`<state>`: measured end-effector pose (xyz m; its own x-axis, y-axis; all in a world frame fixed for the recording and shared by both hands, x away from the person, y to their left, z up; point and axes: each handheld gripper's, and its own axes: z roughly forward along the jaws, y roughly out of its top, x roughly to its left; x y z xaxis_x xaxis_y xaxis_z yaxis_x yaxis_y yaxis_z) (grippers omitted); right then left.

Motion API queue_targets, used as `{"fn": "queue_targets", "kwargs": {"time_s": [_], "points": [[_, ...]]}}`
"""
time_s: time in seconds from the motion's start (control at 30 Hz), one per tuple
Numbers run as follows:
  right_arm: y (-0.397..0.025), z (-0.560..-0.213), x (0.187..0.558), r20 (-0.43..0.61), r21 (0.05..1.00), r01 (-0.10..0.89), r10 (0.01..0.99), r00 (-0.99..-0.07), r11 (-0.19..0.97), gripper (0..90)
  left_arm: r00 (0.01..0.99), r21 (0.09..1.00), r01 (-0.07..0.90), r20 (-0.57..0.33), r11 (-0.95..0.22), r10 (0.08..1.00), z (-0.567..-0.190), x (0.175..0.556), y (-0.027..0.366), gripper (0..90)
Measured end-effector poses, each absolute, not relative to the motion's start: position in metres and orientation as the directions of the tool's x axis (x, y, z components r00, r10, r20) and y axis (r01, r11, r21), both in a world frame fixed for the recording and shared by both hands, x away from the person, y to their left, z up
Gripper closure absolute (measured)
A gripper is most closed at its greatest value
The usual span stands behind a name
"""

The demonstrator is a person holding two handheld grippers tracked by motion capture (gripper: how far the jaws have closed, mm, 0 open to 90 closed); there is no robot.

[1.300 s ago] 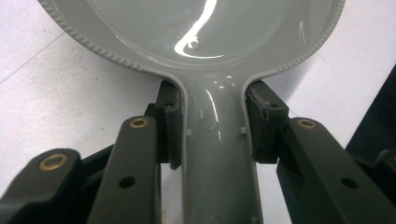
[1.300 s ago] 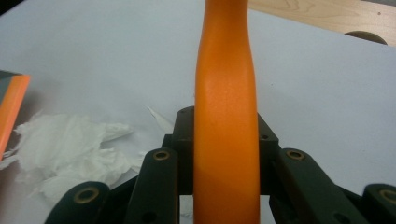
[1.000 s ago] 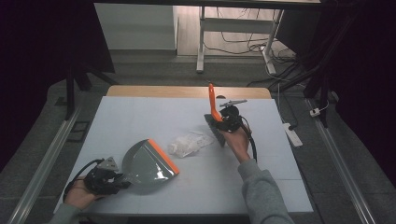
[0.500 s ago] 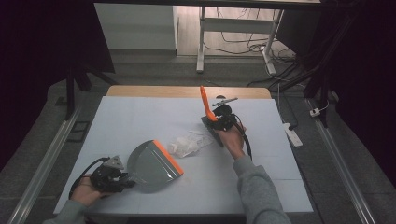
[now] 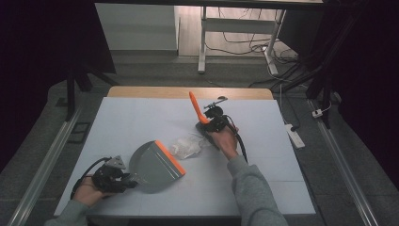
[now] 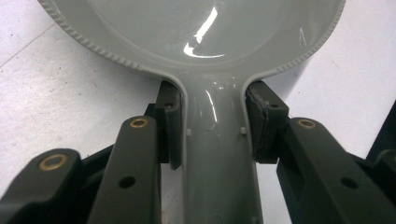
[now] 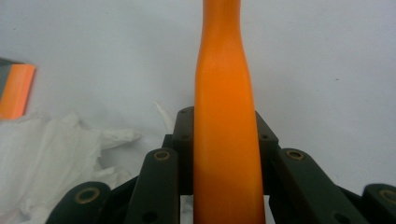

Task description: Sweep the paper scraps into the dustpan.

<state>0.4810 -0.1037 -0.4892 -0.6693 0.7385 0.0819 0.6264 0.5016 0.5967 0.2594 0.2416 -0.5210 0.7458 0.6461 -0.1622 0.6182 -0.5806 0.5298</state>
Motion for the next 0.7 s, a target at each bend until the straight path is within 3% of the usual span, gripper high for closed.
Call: {"fn": "queue_targets", "kwargs": {"time_s": [0.7], "points": [[-0.061,-0.491,0.449,0.168,0.606,0.578,0.623,-0.764,0.546,70.4,0.744,0.528,0.623,-0.169,-0.578,0.647,-0.522,0.264,0.238,61.9]]}}
